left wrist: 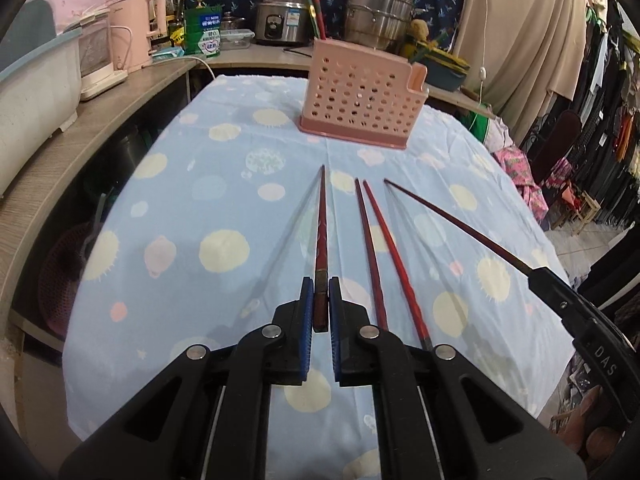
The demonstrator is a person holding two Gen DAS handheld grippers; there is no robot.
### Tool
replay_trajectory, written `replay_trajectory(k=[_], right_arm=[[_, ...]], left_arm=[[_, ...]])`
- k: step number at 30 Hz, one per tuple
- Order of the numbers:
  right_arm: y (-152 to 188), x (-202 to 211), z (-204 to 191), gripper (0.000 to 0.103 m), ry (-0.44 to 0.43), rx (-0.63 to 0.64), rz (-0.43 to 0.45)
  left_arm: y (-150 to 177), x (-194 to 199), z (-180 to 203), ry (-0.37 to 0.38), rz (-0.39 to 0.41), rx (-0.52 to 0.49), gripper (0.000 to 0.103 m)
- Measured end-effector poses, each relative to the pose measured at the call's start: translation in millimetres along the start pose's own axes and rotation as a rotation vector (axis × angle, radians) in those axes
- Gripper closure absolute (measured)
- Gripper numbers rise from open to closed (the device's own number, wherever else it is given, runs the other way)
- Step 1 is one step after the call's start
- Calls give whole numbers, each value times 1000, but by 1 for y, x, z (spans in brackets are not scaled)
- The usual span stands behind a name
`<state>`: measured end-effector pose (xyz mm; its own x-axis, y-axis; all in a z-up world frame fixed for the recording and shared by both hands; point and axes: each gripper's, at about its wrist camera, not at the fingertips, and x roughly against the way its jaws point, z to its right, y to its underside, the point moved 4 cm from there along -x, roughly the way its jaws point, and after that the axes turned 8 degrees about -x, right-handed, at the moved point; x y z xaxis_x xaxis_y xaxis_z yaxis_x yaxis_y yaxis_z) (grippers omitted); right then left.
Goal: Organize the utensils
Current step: 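Lift both chopsticks and carry them with both tools over the pink basket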
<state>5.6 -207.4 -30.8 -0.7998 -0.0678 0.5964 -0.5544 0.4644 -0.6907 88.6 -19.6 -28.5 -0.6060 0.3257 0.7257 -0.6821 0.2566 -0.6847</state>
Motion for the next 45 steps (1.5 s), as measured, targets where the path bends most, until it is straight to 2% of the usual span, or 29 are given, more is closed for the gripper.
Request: replay_trajectory(k=[10,20,34,41,45], right_arm=[[-64,28,18,96,-5,-61,121],[-124,44,26,96,4,-64,236],[-183,40,14,96,-46,-65,291],[-220,33,0,96,-81,-65,349],[-244,29,-6,96,-71,-51,396]], left_arm=[[-50,25,-18,12,84,42,96],[-106,45,-34,-24,182,43,96],[-168,49,-38,-30,256,31,96],[-212,57,-39,-30,327,36,96],[-239,62,-38,-38,375,35,96]])
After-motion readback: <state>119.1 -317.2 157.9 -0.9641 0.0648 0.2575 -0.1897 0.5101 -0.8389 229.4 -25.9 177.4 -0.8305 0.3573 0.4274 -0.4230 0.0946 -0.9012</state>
